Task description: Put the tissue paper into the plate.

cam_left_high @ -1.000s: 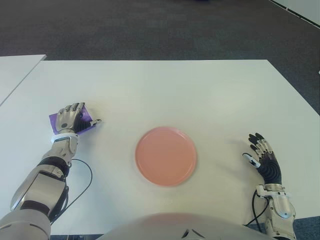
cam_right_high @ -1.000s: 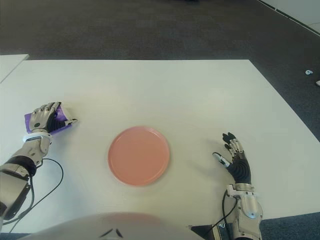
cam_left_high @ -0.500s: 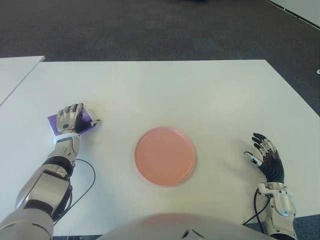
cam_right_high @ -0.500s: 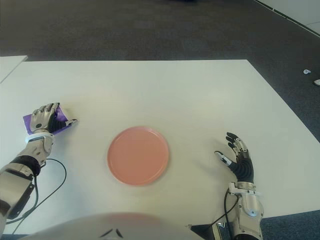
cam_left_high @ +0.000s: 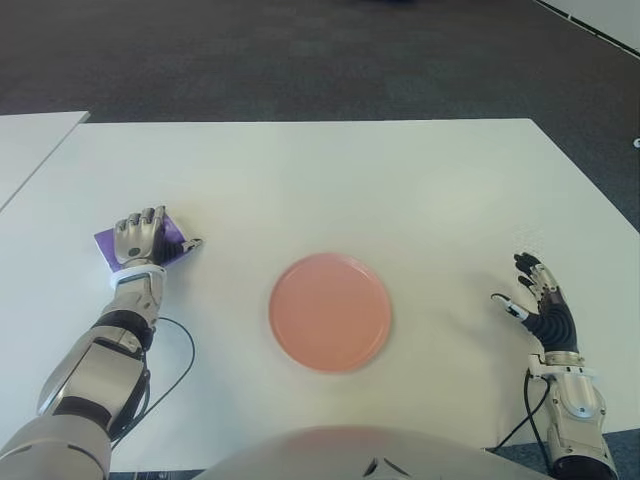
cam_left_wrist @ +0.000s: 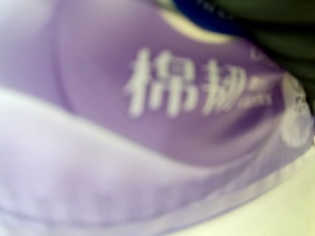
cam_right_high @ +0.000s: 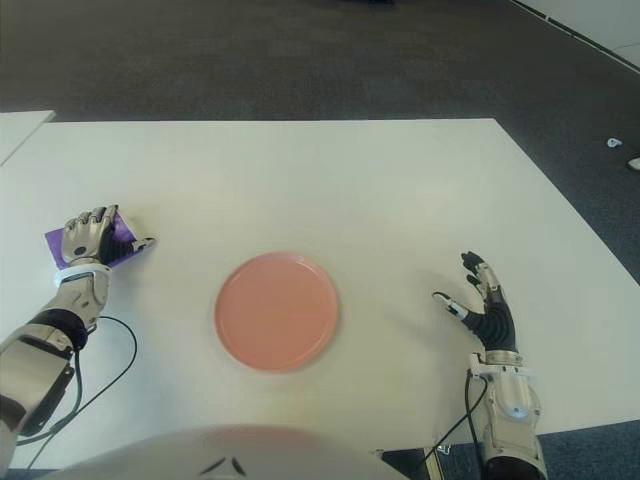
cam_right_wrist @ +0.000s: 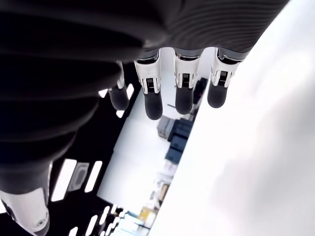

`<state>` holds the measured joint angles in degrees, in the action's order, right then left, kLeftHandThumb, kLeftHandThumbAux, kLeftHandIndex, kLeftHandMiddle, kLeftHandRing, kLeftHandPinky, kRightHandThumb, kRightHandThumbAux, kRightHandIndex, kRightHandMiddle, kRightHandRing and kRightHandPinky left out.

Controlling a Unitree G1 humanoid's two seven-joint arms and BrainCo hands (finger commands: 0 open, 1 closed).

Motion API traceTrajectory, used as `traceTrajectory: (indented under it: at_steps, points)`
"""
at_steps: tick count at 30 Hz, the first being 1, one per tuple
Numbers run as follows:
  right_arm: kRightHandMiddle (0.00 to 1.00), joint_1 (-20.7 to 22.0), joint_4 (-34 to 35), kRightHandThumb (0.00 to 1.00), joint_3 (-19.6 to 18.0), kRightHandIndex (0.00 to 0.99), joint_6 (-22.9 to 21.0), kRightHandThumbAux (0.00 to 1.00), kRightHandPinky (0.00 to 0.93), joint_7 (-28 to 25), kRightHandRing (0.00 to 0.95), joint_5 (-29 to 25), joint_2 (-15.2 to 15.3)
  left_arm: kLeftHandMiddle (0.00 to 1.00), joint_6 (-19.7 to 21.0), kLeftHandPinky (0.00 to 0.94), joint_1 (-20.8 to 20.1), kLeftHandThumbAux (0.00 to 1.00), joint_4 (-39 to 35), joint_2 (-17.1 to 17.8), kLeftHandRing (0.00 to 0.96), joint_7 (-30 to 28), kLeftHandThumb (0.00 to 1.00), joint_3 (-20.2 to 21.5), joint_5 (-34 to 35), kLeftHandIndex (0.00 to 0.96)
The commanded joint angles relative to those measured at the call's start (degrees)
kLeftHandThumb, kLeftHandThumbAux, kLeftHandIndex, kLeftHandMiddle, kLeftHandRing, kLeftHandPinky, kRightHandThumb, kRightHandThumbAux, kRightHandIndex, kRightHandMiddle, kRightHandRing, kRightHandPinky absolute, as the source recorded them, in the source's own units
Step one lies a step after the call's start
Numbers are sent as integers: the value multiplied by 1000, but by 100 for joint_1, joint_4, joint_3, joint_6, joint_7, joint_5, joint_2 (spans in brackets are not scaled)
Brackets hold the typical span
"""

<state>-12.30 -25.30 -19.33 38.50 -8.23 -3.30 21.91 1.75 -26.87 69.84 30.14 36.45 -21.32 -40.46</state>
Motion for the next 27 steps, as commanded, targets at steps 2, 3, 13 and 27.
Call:
traceTrajectory:
  at_steps: [2,3,13,27]
  points:
    - [161,157,-316,46,-1,95,-290,655,0,-343,87,-363,47,447,322,628,1183,595,874,-926,500,-618,837,-275,-9,417]
    - [166,184,-343,62,-8,94,-294,658,0,-375,88,-401,47,476,318,642,1187,613,867,-934,474,-551,880,-267,-1,434]
    - [191,450,-641,180,-108,101,-431,668,0,-774,100,-968,-28,494,60,662,1134,646,706,-985,448,254,953,-179,107,463]
    - [206,568,-761,230,-139,110,-404,646,0,-1025,110,-1248,-98,522,-131,659,1102,645,730,-932,445,898,957,-301,-10,463]
